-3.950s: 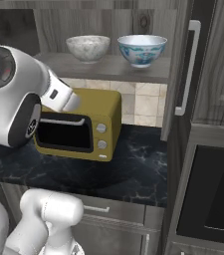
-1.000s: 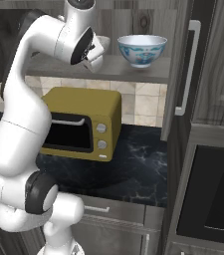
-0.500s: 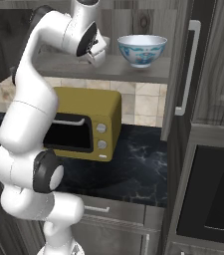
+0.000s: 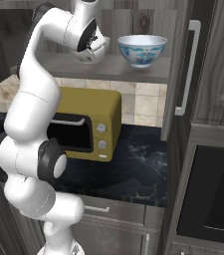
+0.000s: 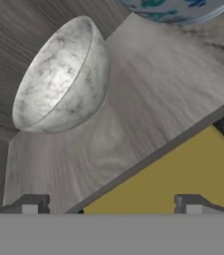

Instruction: Move the bowls from the cabinet to the plates on the dining table.

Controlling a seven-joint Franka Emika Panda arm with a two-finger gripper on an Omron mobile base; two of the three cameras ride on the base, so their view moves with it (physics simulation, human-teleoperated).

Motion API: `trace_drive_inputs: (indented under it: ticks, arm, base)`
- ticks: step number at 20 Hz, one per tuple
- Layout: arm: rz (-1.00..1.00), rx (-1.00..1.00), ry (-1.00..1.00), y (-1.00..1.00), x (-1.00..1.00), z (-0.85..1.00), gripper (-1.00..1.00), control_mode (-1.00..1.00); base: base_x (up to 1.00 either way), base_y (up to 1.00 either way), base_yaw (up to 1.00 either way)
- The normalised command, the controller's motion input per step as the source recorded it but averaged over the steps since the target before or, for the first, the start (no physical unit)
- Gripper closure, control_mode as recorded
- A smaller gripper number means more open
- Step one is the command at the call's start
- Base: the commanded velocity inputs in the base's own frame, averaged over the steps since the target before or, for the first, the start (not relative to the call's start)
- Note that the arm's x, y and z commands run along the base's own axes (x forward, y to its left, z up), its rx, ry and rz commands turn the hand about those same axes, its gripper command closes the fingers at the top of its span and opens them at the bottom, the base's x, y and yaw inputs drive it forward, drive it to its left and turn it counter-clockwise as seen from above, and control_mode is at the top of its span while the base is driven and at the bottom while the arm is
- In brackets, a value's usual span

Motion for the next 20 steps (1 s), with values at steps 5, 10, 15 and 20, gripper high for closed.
trace_drive_inputs:
  ticks: [5,10,15,20]
  arm:
    - [0.0,0.0,-0.21,0.16,0.03,-0.18,-1.0,-1.0]
    - [-0.02,0.0,-0.19,0.07,0.09,-0.18,-1.0,-1.0]
    - [-0.02,0.0,-0.01,0.01,0.25,-0.01,-1.0,-1.0]
    - [-0.06,0.0,0.0,0.0,0.32,0.04,-1.0,-1.0]
  base:
    - [0.0,0.0,0.0]
    - [0.0,0.0,0.0]
    - [0.0,0.0,0.0]
    - [0.0,0.0,0.0]
